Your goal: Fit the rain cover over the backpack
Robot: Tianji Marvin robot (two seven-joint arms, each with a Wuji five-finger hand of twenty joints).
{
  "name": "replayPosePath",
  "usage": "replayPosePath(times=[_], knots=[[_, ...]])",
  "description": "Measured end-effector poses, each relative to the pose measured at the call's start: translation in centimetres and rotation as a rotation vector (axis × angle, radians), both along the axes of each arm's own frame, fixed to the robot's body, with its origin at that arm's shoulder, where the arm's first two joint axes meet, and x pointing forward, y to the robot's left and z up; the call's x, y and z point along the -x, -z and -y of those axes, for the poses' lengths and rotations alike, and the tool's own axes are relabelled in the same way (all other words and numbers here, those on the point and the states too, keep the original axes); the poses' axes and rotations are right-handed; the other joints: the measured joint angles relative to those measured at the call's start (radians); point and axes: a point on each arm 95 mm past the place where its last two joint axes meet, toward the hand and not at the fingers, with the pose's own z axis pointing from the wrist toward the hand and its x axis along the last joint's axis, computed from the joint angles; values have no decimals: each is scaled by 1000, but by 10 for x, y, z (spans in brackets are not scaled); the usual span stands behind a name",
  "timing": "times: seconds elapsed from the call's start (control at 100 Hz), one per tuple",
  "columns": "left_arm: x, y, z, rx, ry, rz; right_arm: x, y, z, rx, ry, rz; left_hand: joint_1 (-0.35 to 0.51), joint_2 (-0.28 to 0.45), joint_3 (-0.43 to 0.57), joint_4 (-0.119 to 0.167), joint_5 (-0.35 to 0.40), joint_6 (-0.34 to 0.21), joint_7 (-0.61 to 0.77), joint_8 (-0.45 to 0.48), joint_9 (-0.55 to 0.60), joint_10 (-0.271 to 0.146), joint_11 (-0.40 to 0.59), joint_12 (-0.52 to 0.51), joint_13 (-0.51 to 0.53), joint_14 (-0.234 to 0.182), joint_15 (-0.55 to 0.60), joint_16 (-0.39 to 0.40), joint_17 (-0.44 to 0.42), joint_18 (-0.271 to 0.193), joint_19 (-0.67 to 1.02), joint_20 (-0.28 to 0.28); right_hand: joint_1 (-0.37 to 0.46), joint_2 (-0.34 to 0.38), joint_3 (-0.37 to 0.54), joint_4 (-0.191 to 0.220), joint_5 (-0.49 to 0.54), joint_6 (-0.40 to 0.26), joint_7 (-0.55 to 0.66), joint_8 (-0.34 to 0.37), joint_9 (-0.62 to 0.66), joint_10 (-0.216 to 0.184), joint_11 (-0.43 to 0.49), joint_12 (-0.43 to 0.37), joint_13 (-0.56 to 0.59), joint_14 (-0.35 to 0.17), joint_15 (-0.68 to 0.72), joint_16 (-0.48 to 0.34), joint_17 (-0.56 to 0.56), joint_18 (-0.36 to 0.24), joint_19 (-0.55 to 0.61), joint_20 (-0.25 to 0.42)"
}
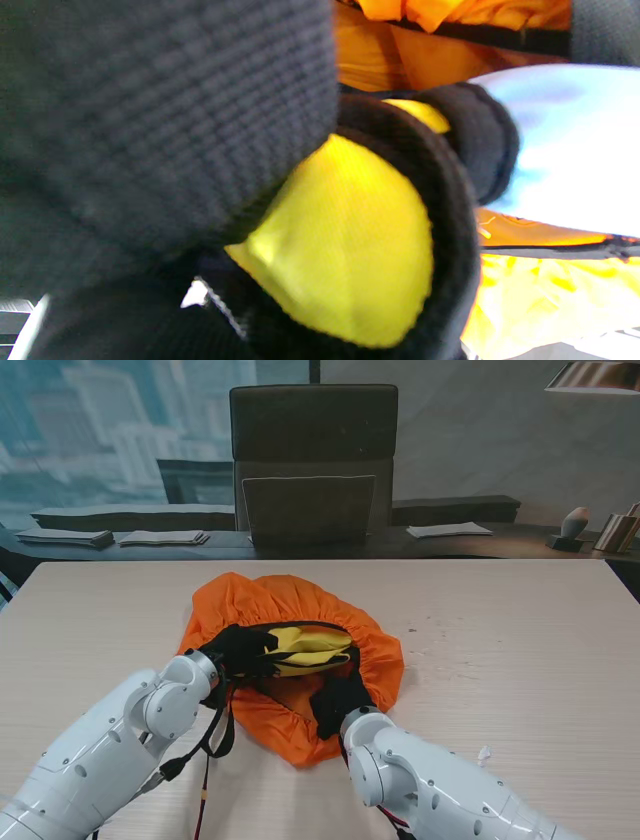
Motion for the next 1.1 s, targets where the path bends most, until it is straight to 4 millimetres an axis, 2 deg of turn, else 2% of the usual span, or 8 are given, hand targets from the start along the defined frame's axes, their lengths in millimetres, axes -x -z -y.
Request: replayPosePath(times=[0.08,0.14,0.2,0.32,0.48,0.66,0.77,1.1], knots=[[0,0,0,-1,1,-1,1,-5,3,-22,-27,-30,0,0,0,-9,0,0,0,0,0,0,0,0,0,0,0,0,0,0,6,0,-2,8,31,-1,0,-13,0,93,128,-1,-74,-28,88,15,-44,-27,0,11,-10,-26],[-1,0,1,-2,2,-1,3,-9,5,-29,-47,-56,0,0,0,-9,0,0,0,0,0,0,0,0,0,0,0,0,0,0,6,0,-3,7,49,-3,0,-25,-10,163,293,-4,-136,-74,184,30,-85,-52,0,19,6,-33],[-1,1,1,-4,4,-1,3,-11,7,-42,-69,-59,0,0,0,-9,0,0,0,0,0,0,0,0,0,0,0,0,0,0,6,0,-3,-4,60,-3,0,-52,-16,187,475,-10,-188,-130,301,40,-109,-78,20,31,39,-37],[-2,3,2,-12,7,-4,4,-12,16,-99,-74,-51,0,0,0,-9,0,0,0,0,0,0,0,0,0,0,0,0,0,0,6,0,-3,-16,72,-6,0,-74,-25,228,679,-33,-125,-114,505,49,-91,-95,83,51,65,-68],[-4,8,2,-21,6,-18,10,-16,20,-175,-90,-140,0,0,0,-9,0,0,0,0,0,0,0,0,0,-1,1,0,-1,0,6,0,-3,-14,74,-6,-4,-74,-29,265,704,-33,-5,52,555,63,-8,-62,108,59,75,-85],[-6,12,1,-30,3,-29,10,-25,25,-210,-112,-193,-1,0,0,-9,1,0,1,0,1,0,0,0,0,-1,1,0,-1,0,6,0,-3,53,68,-6,-57,-72,-21,273,704,-33,94,201,569,88,115,12,141,66,77,-95],[-7,15,0,-34,-1,-34,11,-31,28,-230,-125,-238,-2,0,0,-9,1,0,1,0,1,0,0,0,0,-2,1,0,-4,0,6,0,12,76,37,-6,-70,-56,-21,249,704,-33,124,244,591,96,146,37,165,66,78,-96],[-8,21,-1,-64,5,-46,15,-54,39,-263,-249,-159,-25,-15,0,-10,23,-27,9,-47,14,-10,0,-19,-1,-14,1,0,-33,0,6,0,12,78,37,-6,-70,-48,-20,227,704,-33,134,262,591,96,155,54,177,83,79,-96]])
